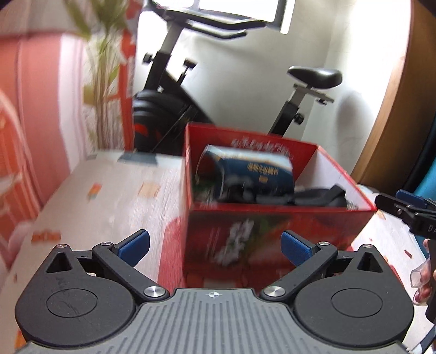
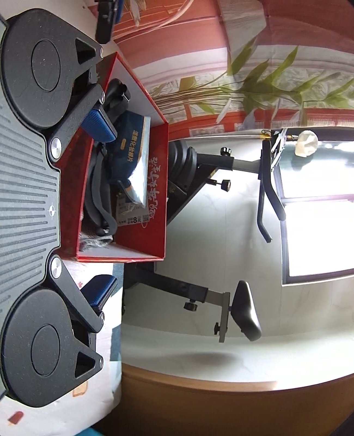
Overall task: Organize soft objects
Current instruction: 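Withdraw both grippers from the box toward the silver foil pouch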
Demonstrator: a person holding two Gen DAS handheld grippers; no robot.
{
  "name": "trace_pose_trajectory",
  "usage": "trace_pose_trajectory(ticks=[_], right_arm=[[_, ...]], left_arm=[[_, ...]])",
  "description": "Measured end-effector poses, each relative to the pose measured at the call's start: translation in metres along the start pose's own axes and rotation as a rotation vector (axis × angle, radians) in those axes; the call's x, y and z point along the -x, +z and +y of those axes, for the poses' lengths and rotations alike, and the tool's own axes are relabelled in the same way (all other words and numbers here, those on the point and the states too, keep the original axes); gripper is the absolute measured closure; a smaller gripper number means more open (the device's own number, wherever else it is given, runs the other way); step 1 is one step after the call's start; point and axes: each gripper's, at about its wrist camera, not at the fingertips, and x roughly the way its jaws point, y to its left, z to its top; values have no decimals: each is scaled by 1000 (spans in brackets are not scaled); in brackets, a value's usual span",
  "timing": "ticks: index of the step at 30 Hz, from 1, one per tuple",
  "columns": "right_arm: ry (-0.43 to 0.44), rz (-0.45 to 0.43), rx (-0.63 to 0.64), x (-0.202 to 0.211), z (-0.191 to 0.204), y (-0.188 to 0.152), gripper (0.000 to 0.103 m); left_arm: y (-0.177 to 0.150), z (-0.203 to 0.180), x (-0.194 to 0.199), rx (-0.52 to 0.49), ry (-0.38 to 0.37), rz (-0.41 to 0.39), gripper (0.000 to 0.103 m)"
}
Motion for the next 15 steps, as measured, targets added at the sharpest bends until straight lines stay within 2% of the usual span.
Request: trace_pose_trajectory(ticks=[8,15], right_arm=[[17,20,-14,15,14,-33,0],[50,125,-27,7,28,-67,0]], left_arm=[[-35,12,-9,48,27,107,0],[-51,14,-17,53,34,161,0]])
